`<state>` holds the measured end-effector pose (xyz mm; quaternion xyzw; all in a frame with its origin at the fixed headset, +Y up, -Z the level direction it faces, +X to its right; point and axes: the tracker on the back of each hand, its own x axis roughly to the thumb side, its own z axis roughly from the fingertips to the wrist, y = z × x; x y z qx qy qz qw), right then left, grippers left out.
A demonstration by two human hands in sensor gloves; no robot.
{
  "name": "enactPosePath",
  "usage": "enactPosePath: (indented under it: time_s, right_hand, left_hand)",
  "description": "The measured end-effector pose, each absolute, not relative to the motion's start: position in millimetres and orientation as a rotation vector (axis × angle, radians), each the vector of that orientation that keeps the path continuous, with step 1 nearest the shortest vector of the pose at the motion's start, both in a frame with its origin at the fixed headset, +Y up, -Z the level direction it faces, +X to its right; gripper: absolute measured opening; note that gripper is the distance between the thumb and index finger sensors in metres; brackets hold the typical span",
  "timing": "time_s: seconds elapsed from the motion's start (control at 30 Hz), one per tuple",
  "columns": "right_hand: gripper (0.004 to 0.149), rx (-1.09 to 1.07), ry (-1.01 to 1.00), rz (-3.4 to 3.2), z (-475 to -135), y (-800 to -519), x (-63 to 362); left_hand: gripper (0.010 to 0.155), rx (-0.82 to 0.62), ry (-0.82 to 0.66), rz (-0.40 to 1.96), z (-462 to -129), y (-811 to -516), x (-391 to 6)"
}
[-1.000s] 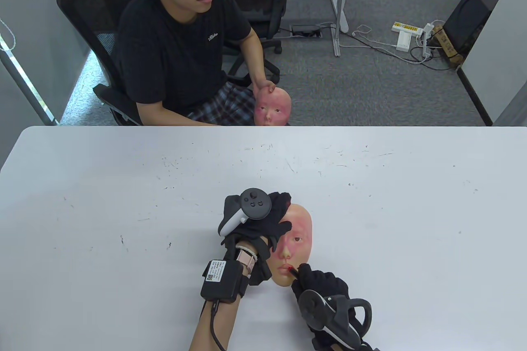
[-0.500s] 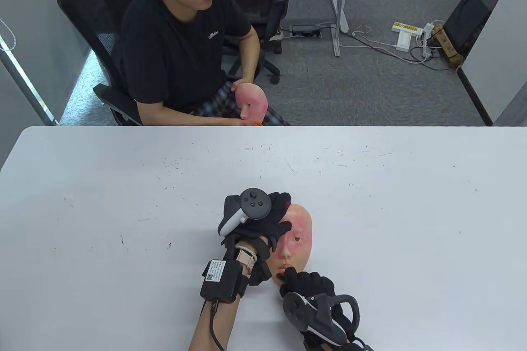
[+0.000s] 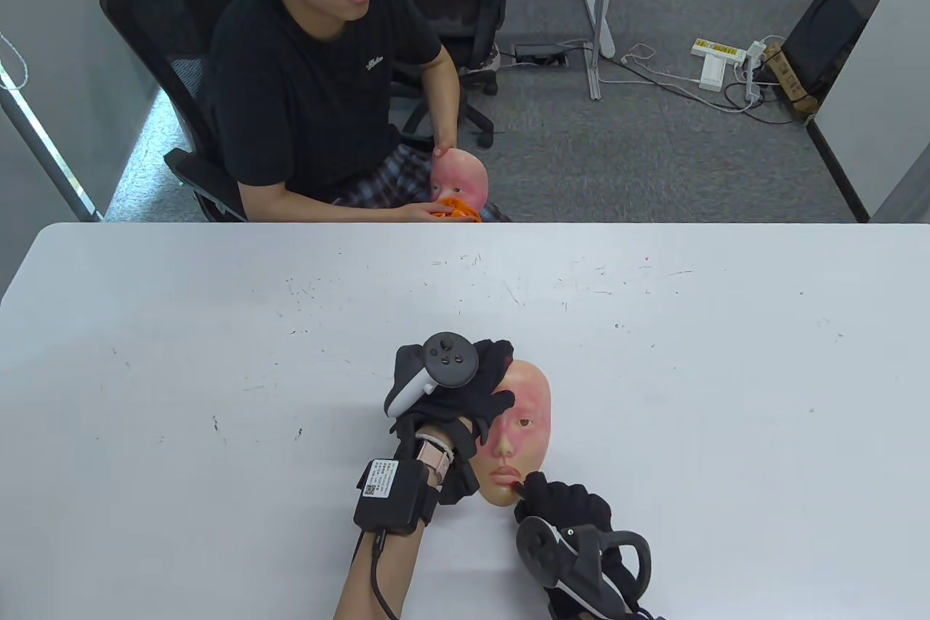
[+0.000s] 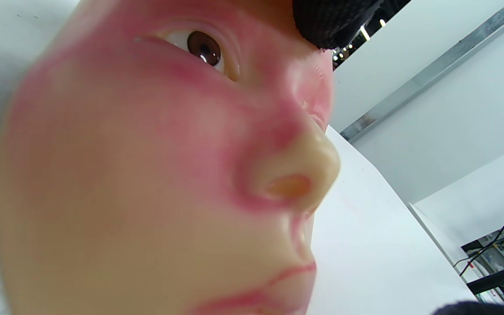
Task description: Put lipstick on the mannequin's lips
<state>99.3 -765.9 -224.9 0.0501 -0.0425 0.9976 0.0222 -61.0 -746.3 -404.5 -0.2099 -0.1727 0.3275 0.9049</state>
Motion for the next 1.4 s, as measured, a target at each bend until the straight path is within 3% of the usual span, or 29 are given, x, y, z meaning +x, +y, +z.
enactPosePath:
  time_s: [0.2, 0.33, 0.47, 0.8, 0.93, 1.03, 1.4]
  right_hand:
    - [0.051, 0.154, -0.099, 3.097, -227.7, -766.2, 99.6]
    - [0.051, 0.318, -0.175, 3.076, -222.4, -764.0, 90.8]
    - [0.052, 0.354, -0.055, 3.147, -228.4, -766.8, 76.9]
    - [0.051, 0.23, -0.269, 3.126, -222.7, -760.7, 81.8]
    - [0.051, 0.287, -0.247, 3.134, -223.9, -761.6, 79.1]
    - [0.052, 0.316, -0.102, 3.172, -228.4, -764.5, 72.4]
    - [0.051, 0.173, -0.236, 3.141, -222.1, -760.7, 84.8]
  left_hand:
    - [0.076, -0.436, -0.357, 0.669, -404.8, -746.2, -60.5]
    - [0.076, -0.436, -0.36, 0.677, -404.9, -746.8, -61.0]
    - [0.076, -0.439, -0.361, 0.677, -404.8, -746.8, -61.0]
    - [0.076, -0.439, -0.361, 0.678, -404.9, -746.9, -61.4]
    - [0.076, -0.44, -0.361, 0.681, -404.8, -747.1, -61.5]
    - [0.076, -0.442, -0.361, 0.676, -404.9, -746.8, -61.3]
    - [0.076, -0.443, -0.359, 0.679, -404.7, -747.1, -61.9]
